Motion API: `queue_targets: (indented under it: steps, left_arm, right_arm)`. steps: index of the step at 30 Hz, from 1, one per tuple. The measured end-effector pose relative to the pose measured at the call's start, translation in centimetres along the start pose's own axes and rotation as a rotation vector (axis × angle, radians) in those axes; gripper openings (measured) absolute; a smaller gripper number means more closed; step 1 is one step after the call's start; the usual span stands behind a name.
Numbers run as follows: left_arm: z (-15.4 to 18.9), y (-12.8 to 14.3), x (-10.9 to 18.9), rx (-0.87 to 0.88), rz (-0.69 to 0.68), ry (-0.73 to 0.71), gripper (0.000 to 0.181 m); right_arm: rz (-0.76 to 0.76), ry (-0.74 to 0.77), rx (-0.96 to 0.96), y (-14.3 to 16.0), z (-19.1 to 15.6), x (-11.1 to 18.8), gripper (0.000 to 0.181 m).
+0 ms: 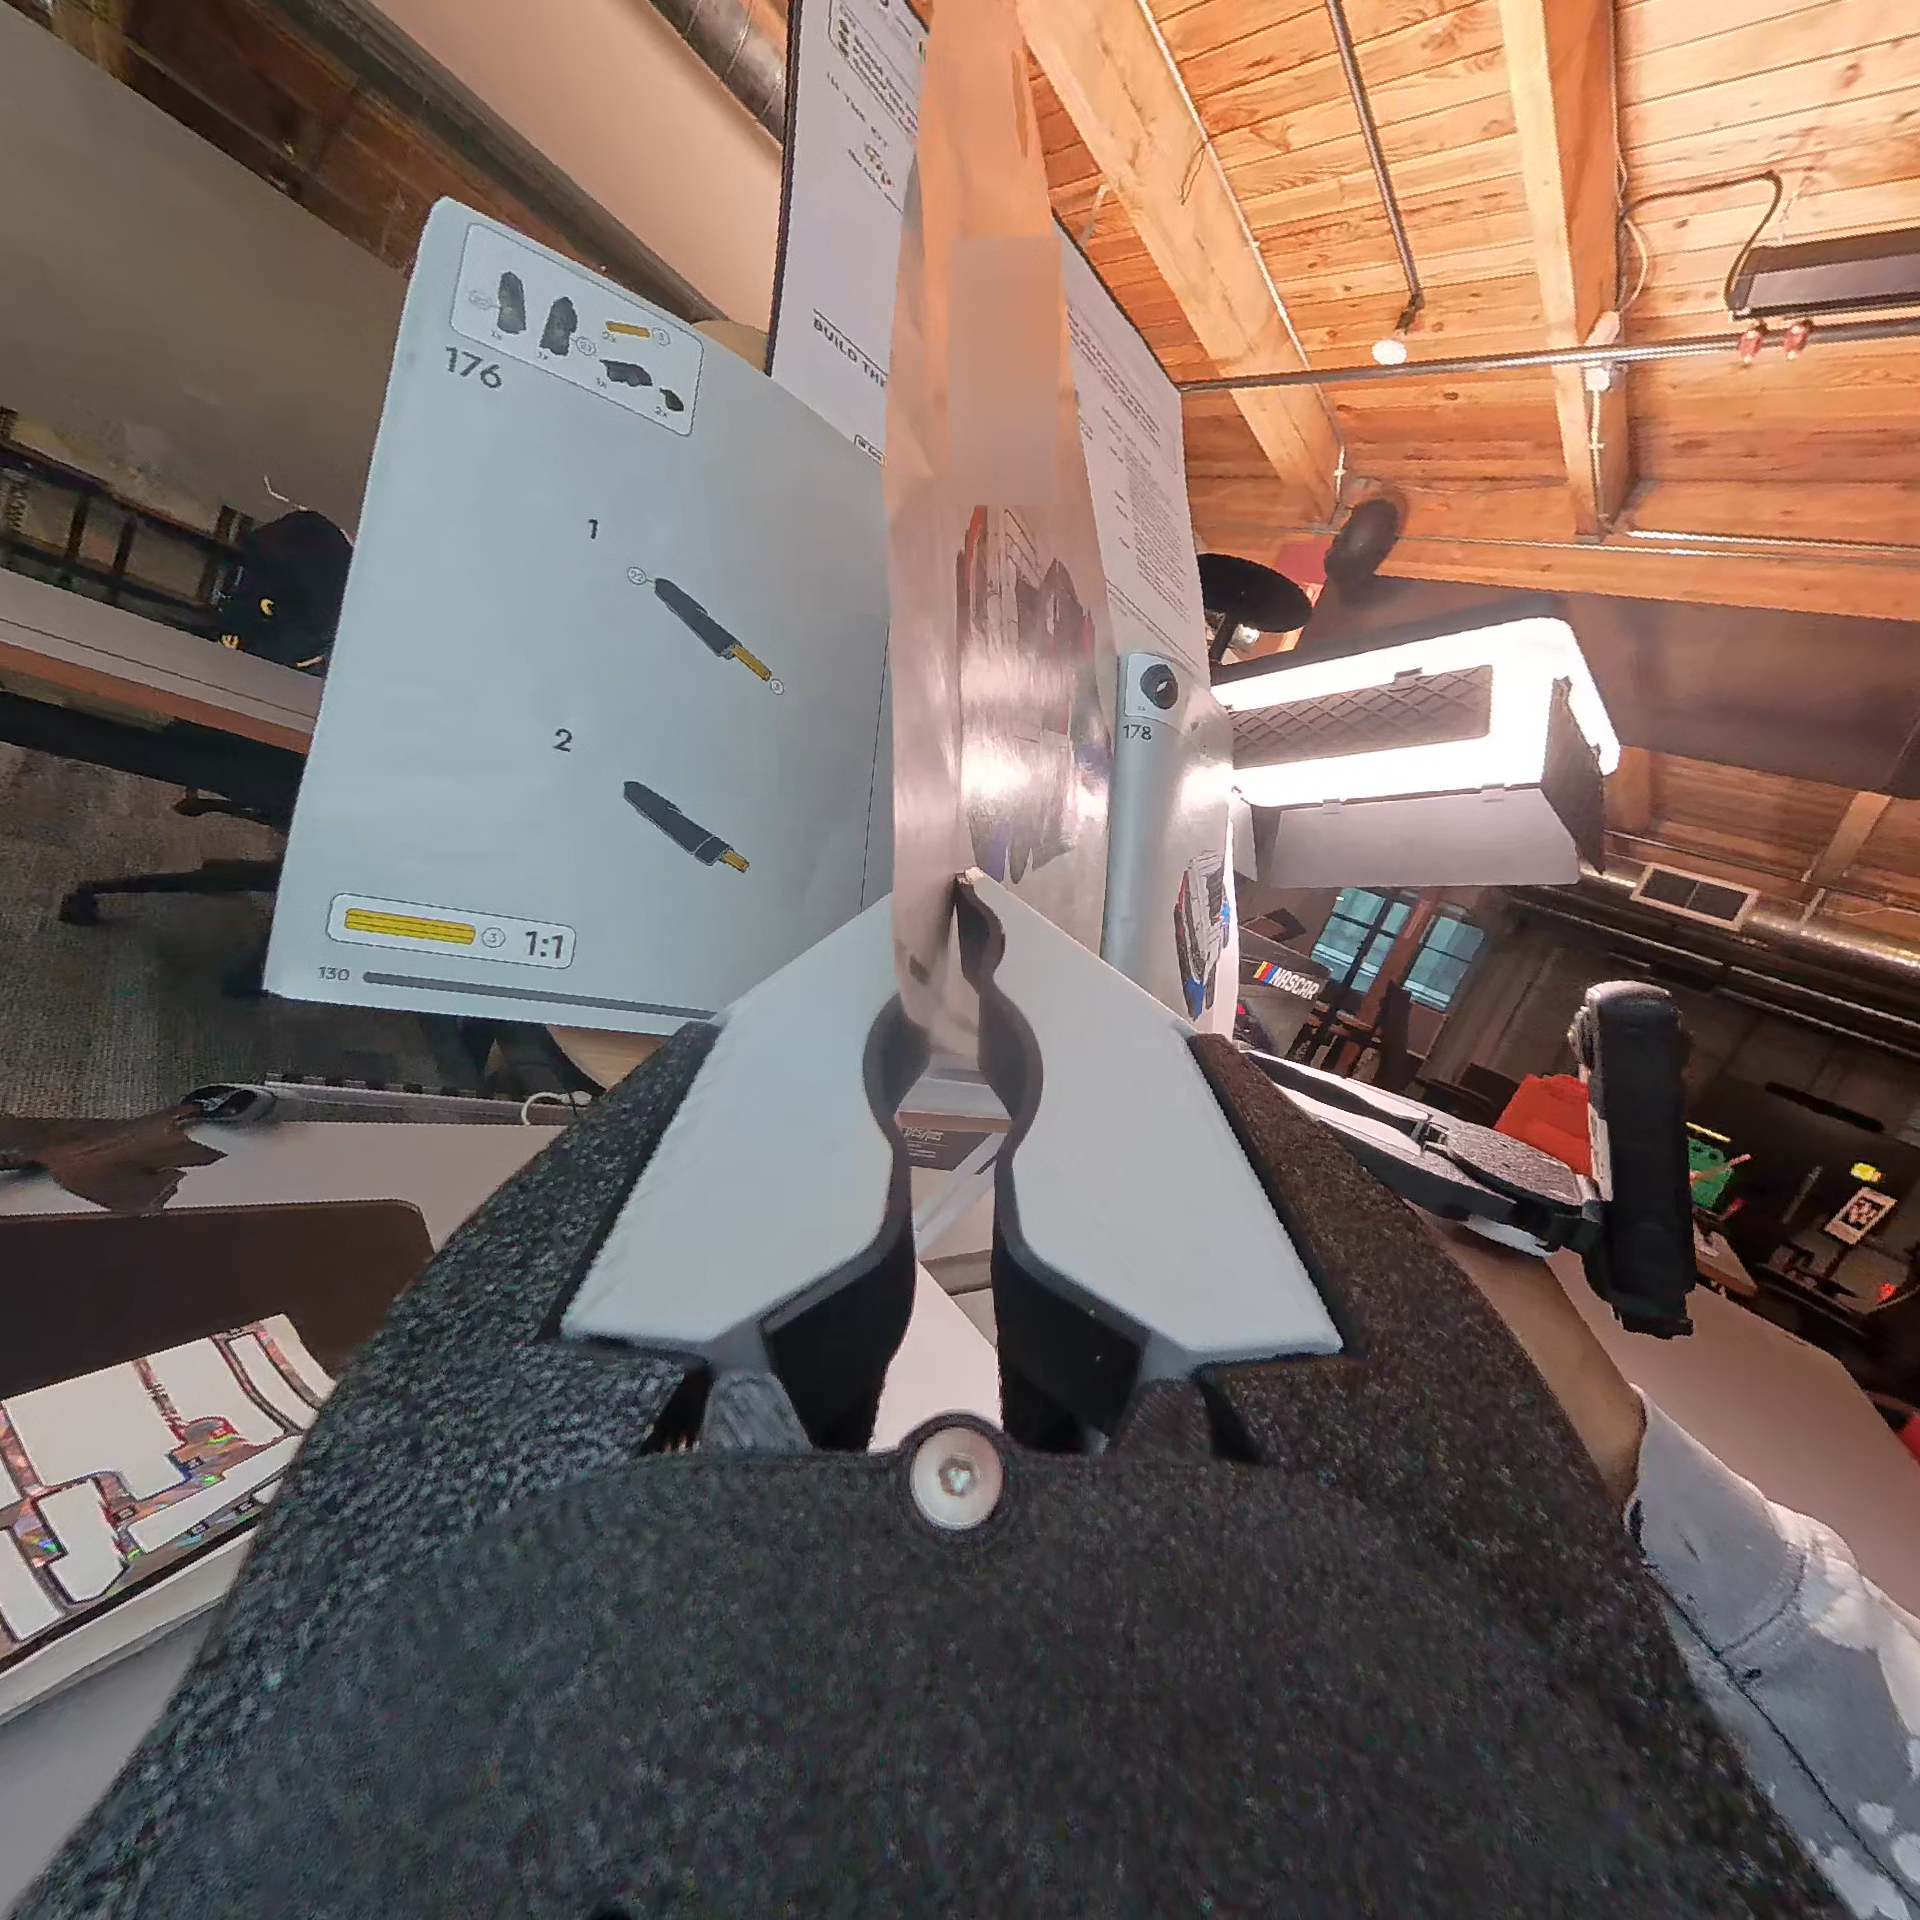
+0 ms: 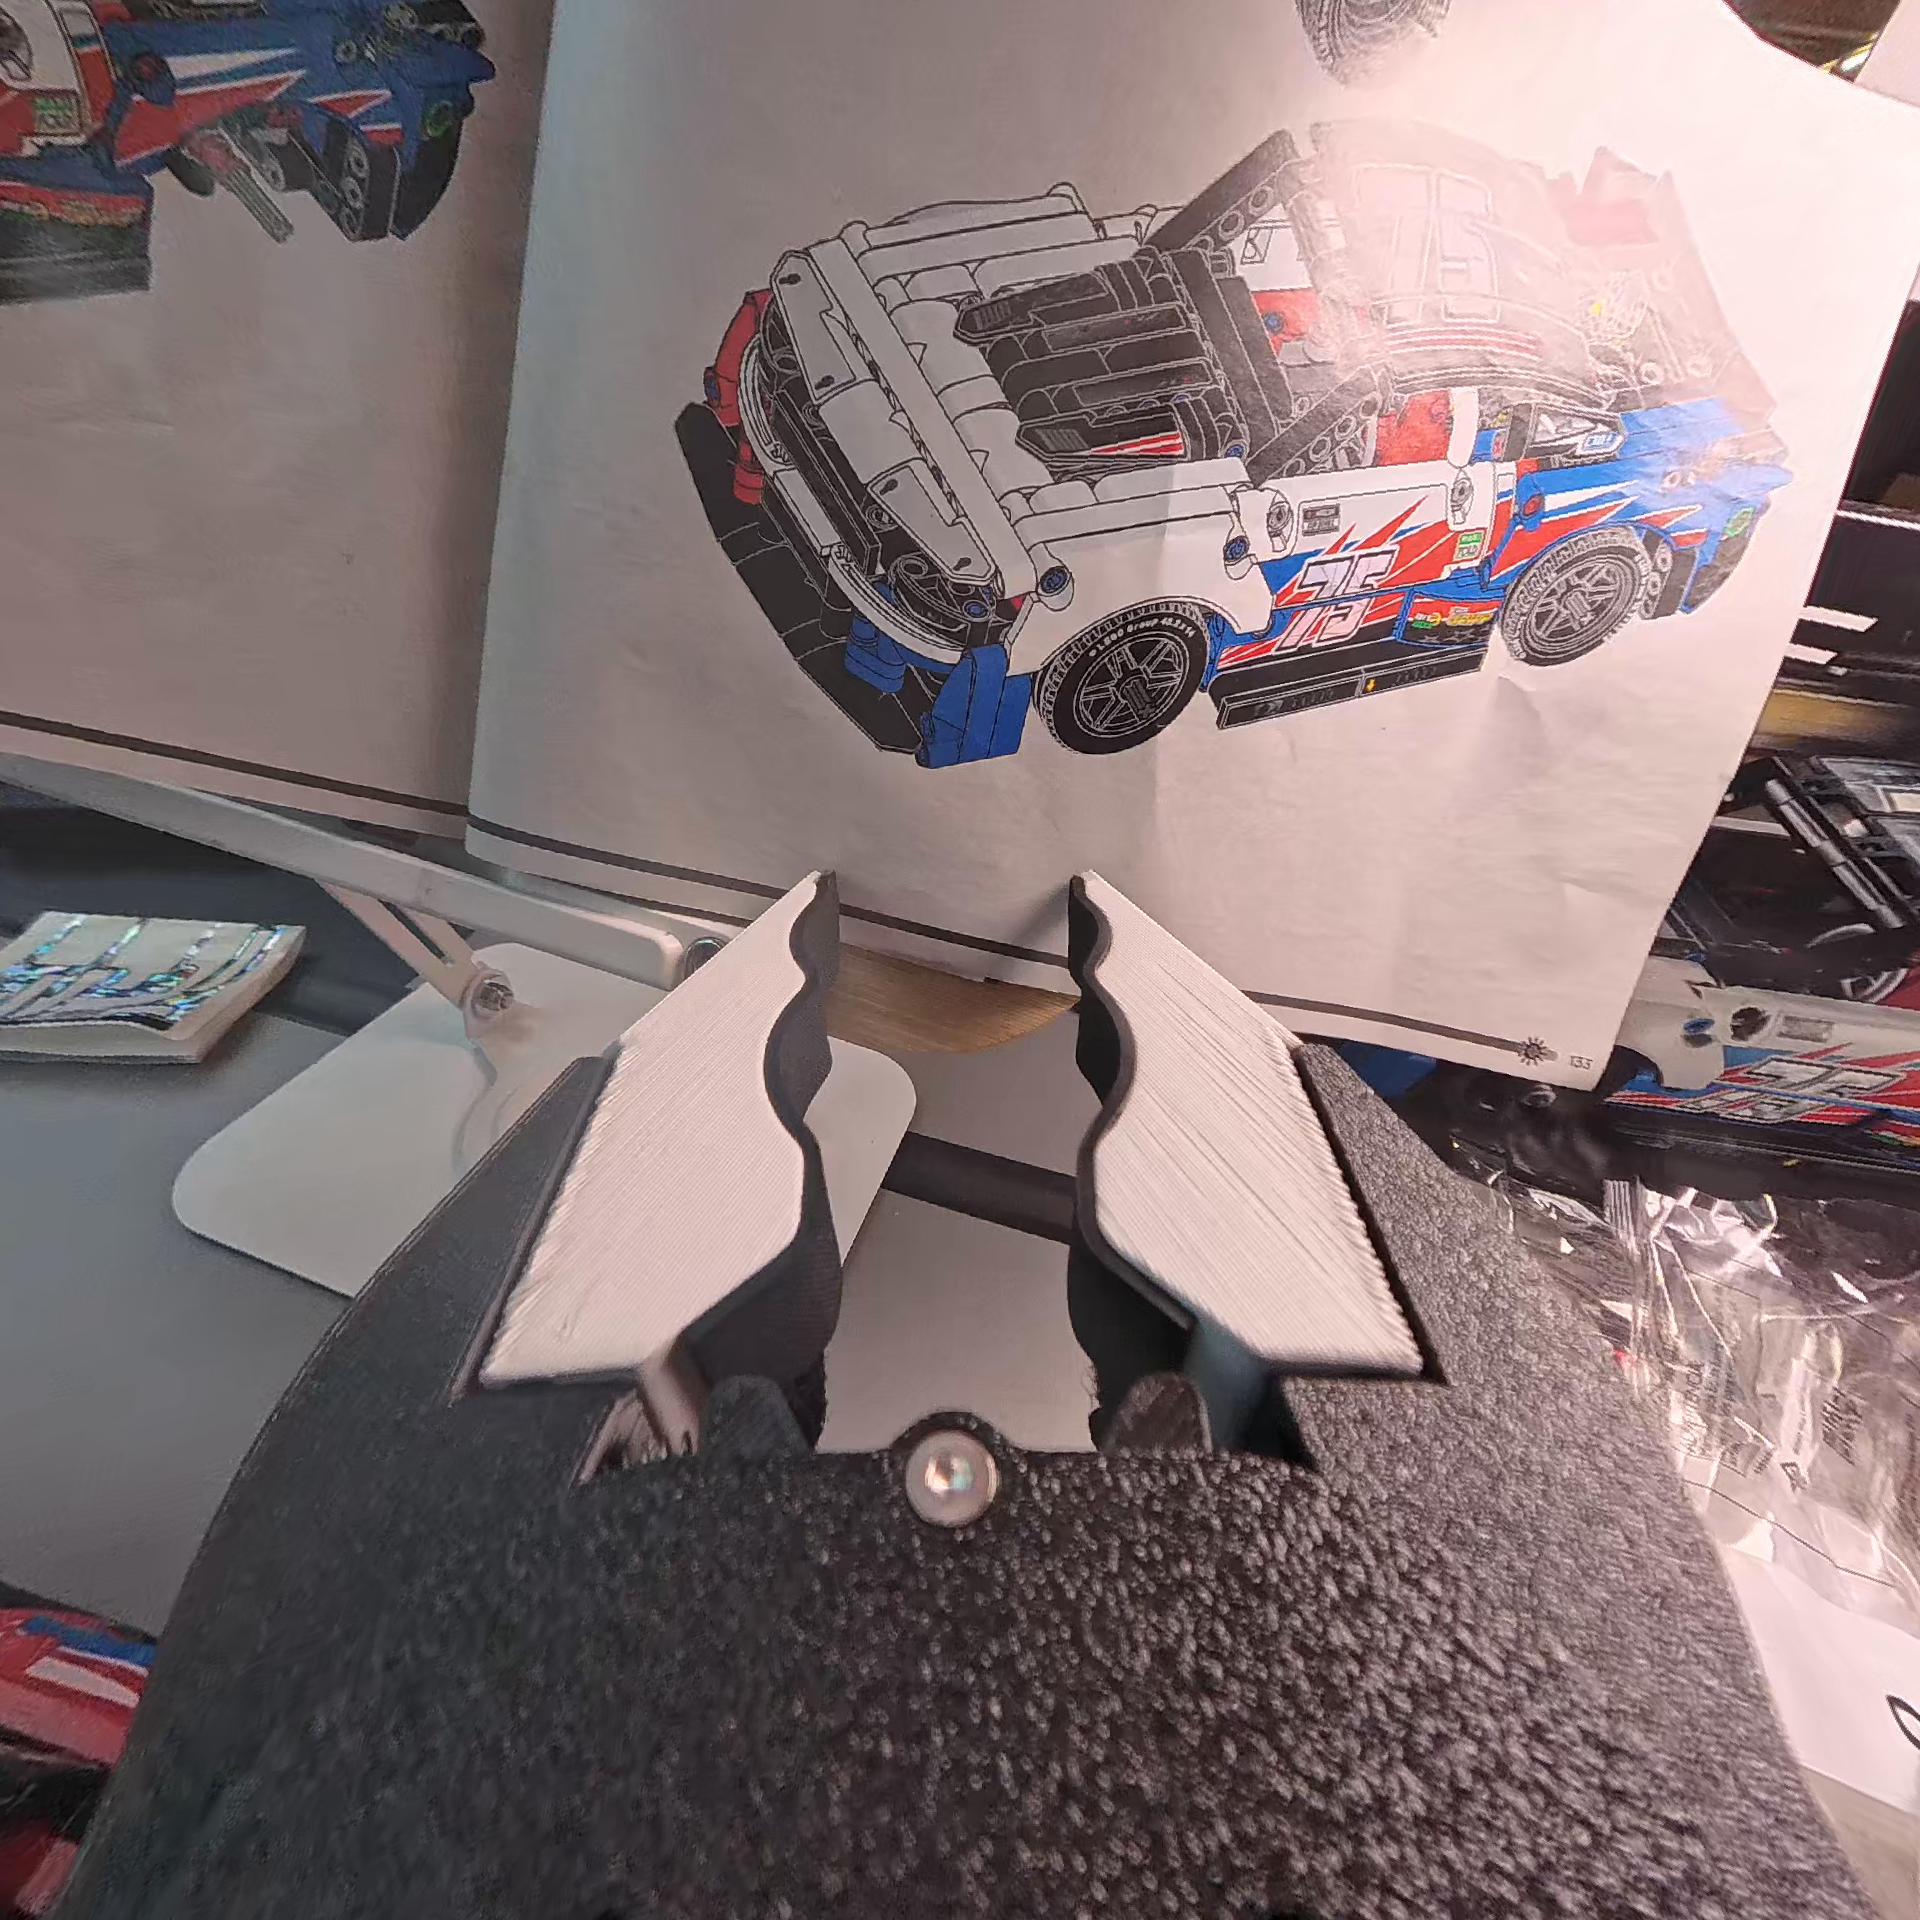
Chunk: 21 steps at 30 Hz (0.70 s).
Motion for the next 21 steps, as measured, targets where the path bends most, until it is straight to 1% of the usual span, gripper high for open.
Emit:
queue_targets:
  steps: [18,21]
  left_arm:
    - [-0.45,0.3,0.19,0.008,-0.009,-0.01,0.0]
    - [-0.45,0.37,0.22,0.008,-0.009,-0.012,0.0]
  right_arm:
    - [0.004,-0.023,-0.067,0.64,0.48,0.12,0.046]
    - [0.009,-0.029,-0.081,0.73,0.35,0.13,0.049]
Point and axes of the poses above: each gripper's, where its closed fingertips meet, x back along the fingers, y out of its underside, z = x × y across the jaws, the point moved 5 cm from there along x, back along the fingers, and after that the axes turned 4 degrees about -z, right-handed, at the moved point
